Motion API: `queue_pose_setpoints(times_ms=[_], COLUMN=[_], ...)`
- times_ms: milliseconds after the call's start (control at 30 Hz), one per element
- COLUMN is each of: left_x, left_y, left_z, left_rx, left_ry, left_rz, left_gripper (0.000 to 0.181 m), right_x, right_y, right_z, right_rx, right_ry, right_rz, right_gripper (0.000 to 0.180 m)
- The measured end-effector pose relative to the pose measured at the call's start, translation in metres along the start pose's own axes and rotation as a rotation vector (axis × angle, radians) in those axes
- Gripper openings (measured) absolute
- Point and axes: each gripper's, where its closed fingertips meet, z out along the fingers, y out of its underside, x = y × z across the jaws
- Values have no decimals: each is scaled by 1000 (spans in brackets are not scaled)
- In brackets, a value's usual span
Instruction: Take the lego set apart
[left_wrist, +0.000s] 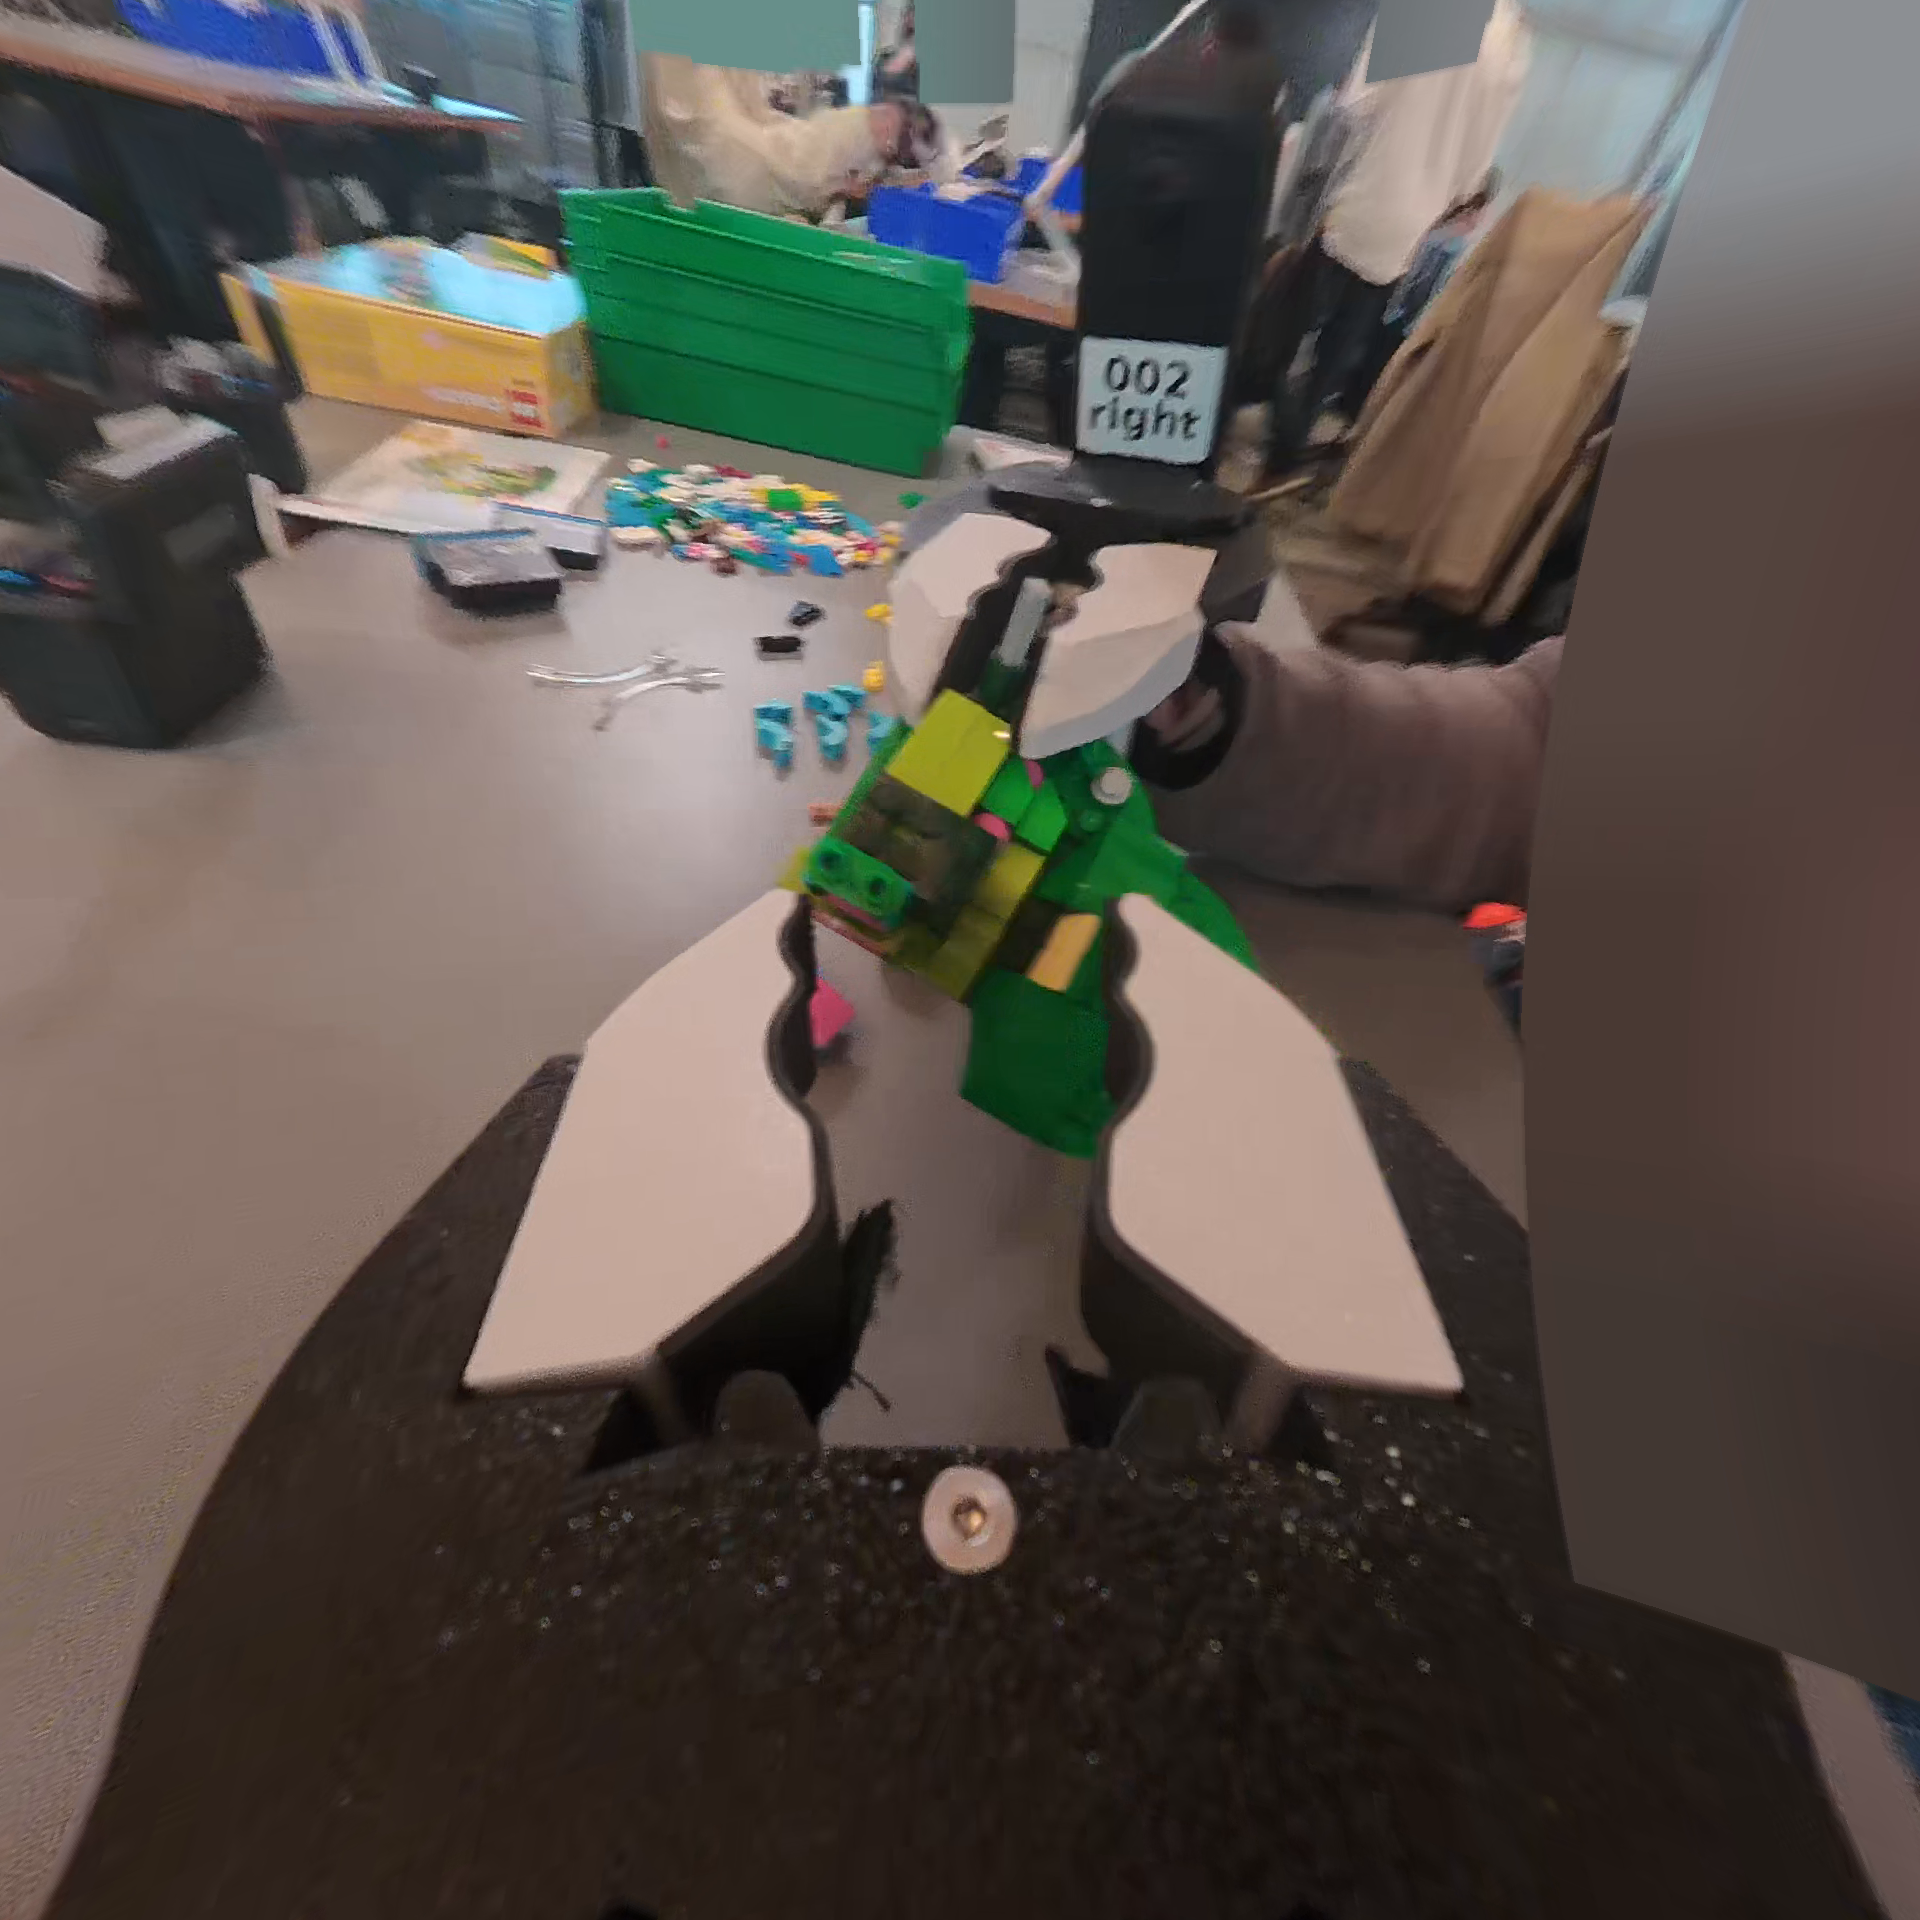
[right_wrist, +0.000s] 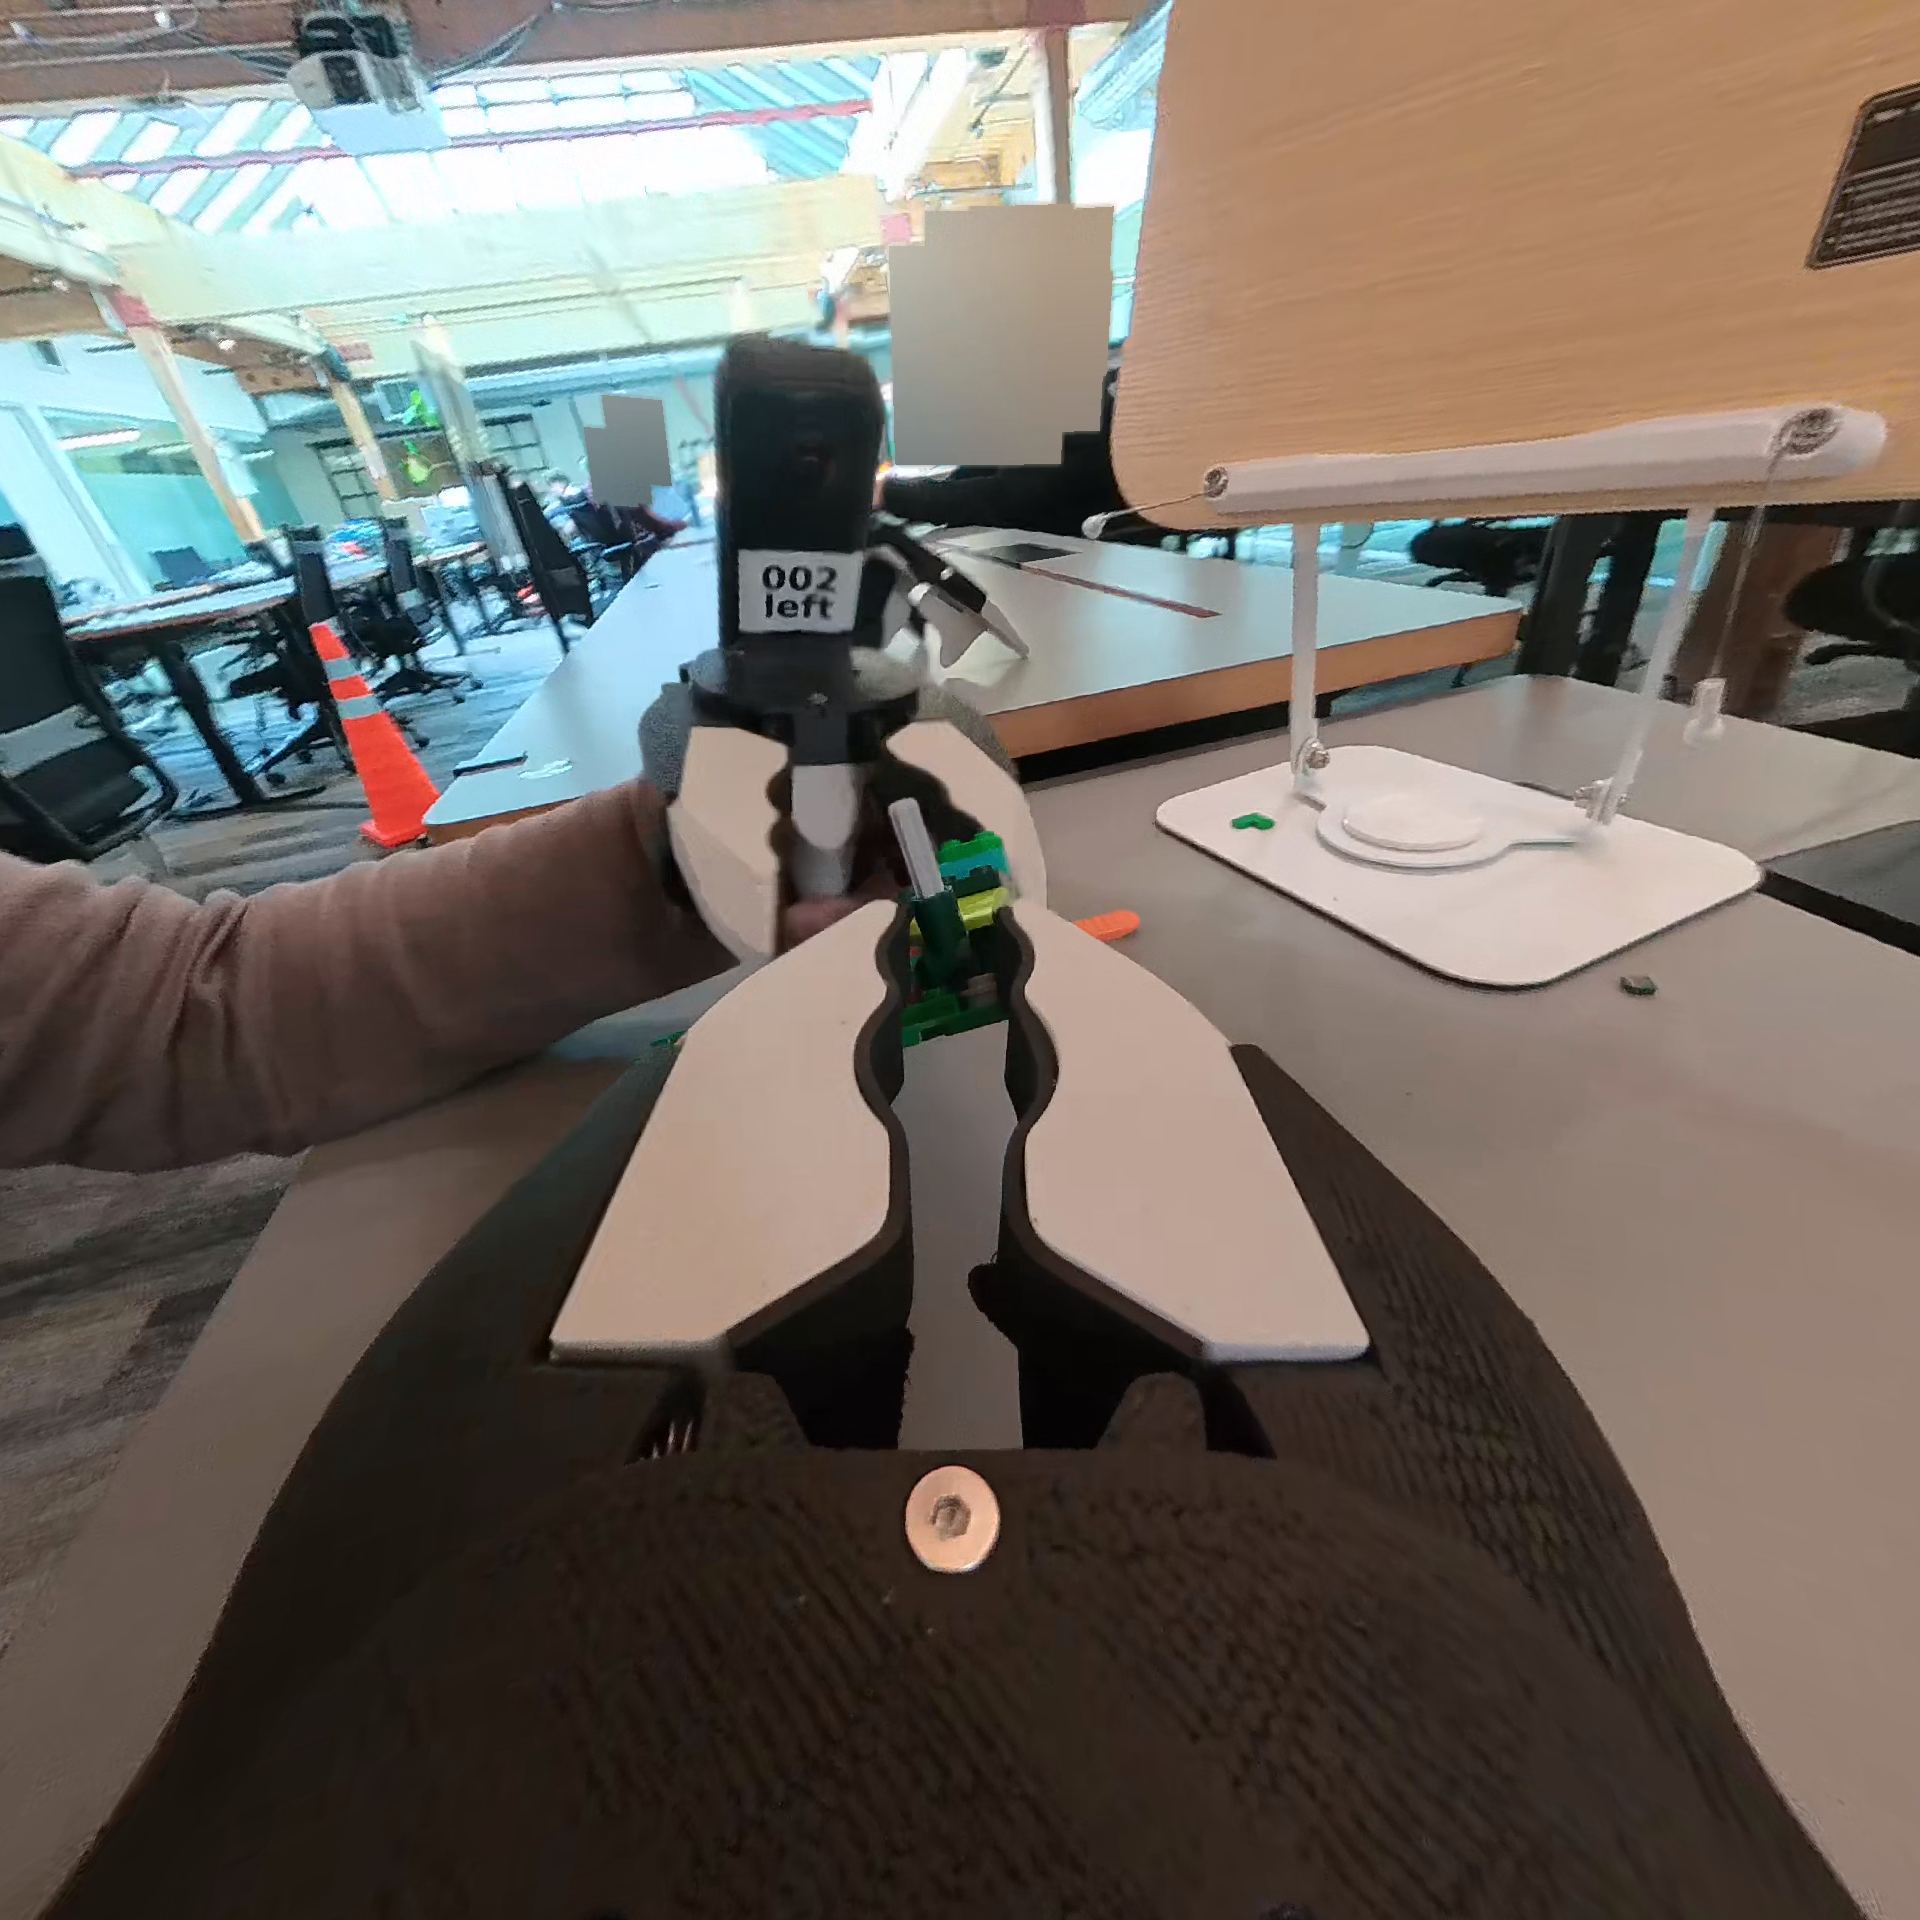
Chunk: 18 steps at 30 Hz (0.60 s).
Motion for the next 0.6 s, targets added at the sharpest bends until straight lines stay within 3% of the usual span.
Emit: queue_pose_setpoints(times_ms=[167, 333, 500, 600], left_x=[-12, -3, 18, 10], left_y=[-4, 7, -15, -15], left_z=[-8, 3, 7, 7], left_rx=[80, 39, 207, 213], left_ry=[63, 160, 411, 342], left_rz=[-264, -373, -486, -420], left_gripper=[69, 73, 46, 26], right_x=[12, 16, 8, 12], right_y=[-11, -25, -33, -31], right_z=[-6, -13, -17, -17], right_rx=[63, 151, 231, 212], right_ry=[101, 152, 102, 115], right_rz=[-51, -98, -105, -101], right_gripper=[13, 13, 13, 13])
